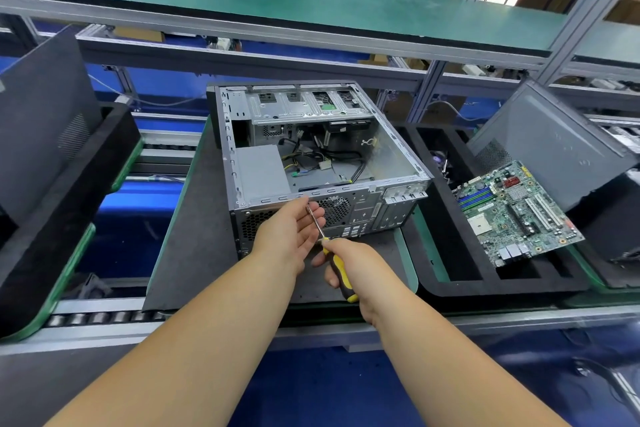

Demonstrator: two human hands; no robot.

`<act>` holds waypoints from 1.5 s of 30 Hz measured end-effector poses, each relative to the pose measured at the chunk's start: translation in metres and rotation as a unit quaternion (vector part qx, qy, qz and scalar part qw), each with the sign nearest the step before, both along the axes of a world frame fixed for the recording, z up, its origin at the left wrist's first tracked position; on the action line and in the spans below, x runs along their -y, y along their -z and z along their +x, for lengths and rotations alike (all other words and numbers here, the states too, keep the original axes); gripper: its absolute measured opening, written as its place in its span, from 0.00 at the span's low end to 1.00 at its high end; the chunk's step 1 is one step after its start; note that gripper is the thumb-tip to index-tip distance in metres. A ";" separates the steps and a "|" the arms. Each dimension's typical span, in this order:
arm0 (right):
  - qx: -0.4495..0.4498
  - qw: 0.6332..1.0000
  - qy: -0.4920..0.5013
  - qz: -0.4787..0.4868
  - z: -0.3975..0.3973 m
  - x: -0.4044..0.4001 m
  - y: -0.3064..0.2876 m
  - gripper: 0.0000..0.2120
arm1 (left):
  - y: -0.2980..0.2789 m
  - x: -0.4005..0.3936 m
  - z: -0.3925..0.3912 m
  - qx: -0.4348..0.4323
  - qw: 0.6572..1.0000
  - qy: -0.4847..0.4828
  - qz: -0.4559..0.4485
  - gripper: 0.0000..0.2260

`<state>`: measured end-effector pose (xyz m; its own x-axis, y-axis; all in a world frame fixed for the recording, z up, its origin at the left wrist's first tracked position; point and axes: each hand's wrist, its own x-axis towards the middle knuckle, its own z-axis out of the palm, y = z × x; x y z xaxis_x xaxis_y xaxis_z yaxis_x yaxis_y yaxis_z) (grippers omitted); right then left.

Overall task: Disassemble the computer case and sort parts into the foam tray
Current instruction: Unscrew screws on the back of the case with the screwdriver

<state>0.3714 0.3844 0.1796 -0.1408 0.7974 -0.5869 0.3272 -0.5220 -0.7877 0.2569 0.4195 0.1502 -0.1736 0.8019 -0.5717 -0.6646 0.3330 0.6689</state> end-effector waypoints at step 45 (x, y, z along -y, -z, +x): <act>-0.004 0.975 0.064 0.213 0.203 -0.101 0.039 0.04 | -0.005 -0.043 0.179 -0.198 0.944 0.261 0.047 0.14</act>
<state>0.5741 0.4854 0.1410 -0.0283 0.9798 -0.1980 0.2739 -0.1829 -0.9442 0.4354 0.4626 0.1552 0.0750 0.8809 -0.4673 -0.1182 0.4731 0.8730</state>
